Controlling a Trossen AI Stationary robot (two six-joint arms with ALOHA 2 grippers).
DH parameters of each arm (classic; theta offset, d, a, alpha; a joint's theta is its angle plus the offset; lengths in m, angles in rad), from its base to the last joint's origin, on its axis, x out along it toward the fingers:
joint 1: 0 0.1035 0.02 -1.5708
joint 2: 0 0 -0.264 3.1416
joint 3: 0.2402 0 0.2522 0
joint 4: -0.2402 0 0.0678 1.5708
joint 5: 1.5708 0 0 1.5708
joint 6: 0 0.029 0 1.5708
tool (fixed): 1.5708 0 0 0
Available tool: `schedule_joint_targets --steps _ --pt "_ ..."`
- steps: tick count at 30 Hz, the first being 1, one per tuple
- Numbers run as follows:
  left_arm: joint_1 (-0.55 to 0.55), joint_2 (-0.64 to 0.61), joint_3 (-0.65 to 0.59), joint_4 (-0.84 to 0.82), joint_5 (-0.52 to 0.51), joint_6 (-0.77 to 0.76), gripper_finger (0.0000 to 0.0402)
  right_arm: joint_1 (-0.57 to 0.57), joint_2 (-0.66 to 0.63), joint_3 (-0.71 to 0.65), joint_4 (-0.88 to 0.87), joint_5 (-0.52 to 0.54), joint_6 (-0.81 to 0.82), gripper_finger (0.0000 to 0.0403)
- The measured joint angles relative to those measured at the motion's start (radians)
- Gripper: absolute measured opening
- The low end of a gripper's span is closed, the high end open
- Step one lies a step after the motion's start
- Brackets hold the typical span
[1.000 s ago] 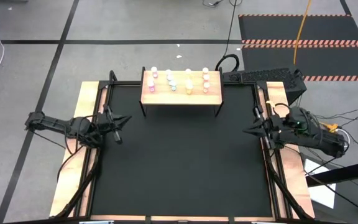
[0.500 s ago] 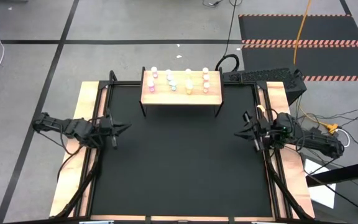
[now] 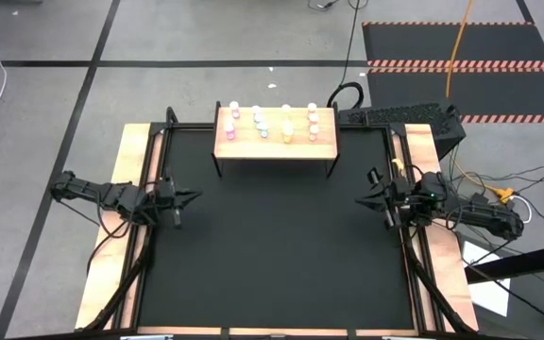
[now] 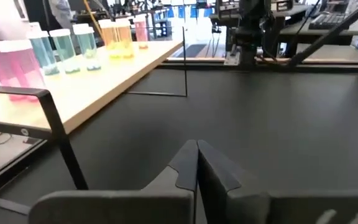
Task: Pick and place medicine bottles onto shelf by color
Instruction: Return to Home Position
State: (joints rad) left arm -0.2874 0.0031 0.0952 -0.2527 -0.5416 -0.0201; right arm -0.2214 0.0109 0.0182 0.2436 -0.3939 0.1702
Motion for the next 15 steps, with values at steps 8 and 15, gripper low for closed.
schedule_joint_targets --steps 8,15 --pt "0.0 0.01 0.0 0.001 0.0 0.047 0.0024 0.0 -0.002 -0.002 -0.056 0.005 -0.058 0.0" --pt "0.0 0.01 0.0 0.001 0.0 0.044 0.0041 0.0 0.002 -0.003 -0.132 0.004 0.04 0.0"
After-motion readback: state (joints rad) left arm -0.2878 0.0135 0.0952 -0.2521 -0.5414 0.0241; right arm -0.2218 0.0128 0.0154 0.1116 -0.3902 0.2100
